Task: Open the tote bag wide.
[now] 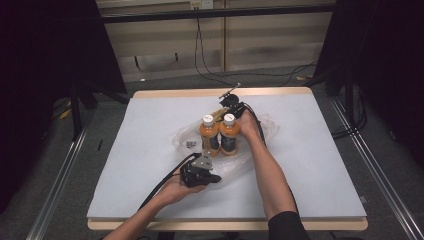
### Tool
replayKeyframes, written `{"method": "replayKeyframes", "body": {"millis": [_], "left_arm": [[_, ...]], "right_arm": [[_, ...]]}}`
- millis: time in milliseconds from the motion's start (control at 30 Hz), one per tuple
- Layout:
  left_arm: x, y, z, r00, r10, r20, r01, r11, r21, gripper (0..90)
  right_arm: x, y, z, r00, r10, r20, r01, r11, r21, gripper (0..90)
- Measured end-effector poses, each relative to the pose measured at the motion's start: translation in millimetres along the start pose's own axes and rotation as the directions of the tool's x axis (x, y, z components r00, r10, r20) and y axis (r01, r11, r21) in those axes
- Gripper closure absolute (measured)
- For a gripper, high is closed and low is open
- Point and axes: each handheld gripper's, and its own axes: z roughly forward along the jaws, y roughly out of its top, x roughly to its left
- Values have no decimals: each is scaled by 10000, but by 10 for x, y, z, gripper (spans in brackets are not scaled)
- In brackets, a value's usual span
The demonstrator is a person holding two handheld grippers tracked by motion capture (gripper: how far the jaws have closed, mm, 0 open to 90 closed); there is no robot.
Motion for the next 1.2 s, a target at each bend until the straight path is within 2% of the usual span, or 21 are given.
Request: {"method": "replayKeyframes", "body": {"millis": [100, 133, 200, 233, 267, 333, 367, 400, 433, 500, 600, 633, 700, 733, 800, 867, 933, 1033, 1067, 1100, 1200], "left_arm": [[2, -6, 2, 9999, -141, -93, 141, 9999, -62, 900], [20, -12, 0, 9996, -288, 22, 289, 9995, -137, 900], [30, -13, -8, 9991, -421, -31, 421, 9991, -90, 900], [39, -18, -9, 9990, -436, -48, 434, 9983, -398, 900], [45, -18, -18, 9988, -480, -28, 477, 9968, -642, 900], [55, -1, -71, 9969, -780, 71, 783, 9907, -1115, 899], [64, 8, -104, 9963, -856, 58, 856, 9863, -1412, 878], [66, 11, -125, 9952, -970, 85, 971, 9822, -1608, 866], [67, 11, -147, 9951, -991, 13, 980, 9815, -1644, 854], [60, -1, -197, 9942, -1067, -148, 1018, 9755, -1953, 825], [52, -6, -242, 9945, -1003, -296, 923, 9751, -2017, 774], [52, -4, -267, 9942, -1015, -369, 913, 9722, -2155, 750], [45, 3, -300, 9927, -1104, -481, 953, 9644, -2467, 694], [44, 6, -319, 9917, -1114, -650, 923, 9649, -2460, 634], [52, -2, -346, 9895, -1290, -652, 1073, 9578, -2666, 573], [50, -8, -392, 9847, -1387, -1054, 1066, 9583, -2651, 461], [41, -20, -445, 9798, -1569, -1241, 1153, 9499, -2904, 385], [17, -64, -584, 9697, -1632, -1819, 1035, 9485, -2994, 263], [17, -64, -584, 9697, -1632, -1819, 1035, 9485, -2994, 223], [4, -107, -666, 9632, -1842, -1957, 1135, 9388, -3252, 200], [2, -166, -779, 9561, -1965, -2175, 1170, 9361, -3317, 148]], "right_arm": [[-6, 1, -1, 10000, 33, -36, -33, 10000, -12, 900], [3, -2, -9, 10000, 55, -34, -55, 10000, 22, 900], [18, -21, -34, 9995, -51, -325, 53, 10000, 39, 900], [27, -27, -52, 9994, -89, -338, 91, 9999, 46, 900], [32, -38, -91, 9984, -64, -559, 60, 10000, -69, 900], [43, -56, -176, 9935, -29, -1139, -13, 9993, -368, 900], [51, -61, -214, 9930, -101, -1179, 44, 9988, -484, 900], [69, -72, -279, 9910, -89, -1335, 4, 9980, -637, 900], [79, -86, -331, 9900, -97, -1410, -14, 9970, -780, 900], [85, -123, -421, 9908, -48, -1351, -81, 9955, -947, 900], [27, -213, -589, 9938, 58, -1113, -221, 9891, -1459, 900], [-11, -242, -652, 9910, 236, -1316, -463, 9840, -1722, 900], [-46, -291, -771, 9925, 294, -1188, -537, 9767, -2078, 900], [-55, -320, -838, 9937, 224, -1102, -468, 9736, -2233, 818], [-55, -367, -931, 9965, 248, -801, -441, 9676, -2487, 748], [-51, -437, -1038, 9975, 103, -706, -300, 9584, -2839, 673], [-31, -521, -1149, 9975, 144, -691, -357, 9472, -3188, 531], [14, -673, -1328, 9988, 79, -492, -247, 9364, -3502, 335], [14, -673, -1328, 9988, 79, -492, -247, 9364, -3502, 335], [45, -828, -1474, 9992, 54, -399, -200, 9261, -3767, 200], [76, -1014, -1619, 9993, 94, -351, -225, 9189, -3938, 102]]}}
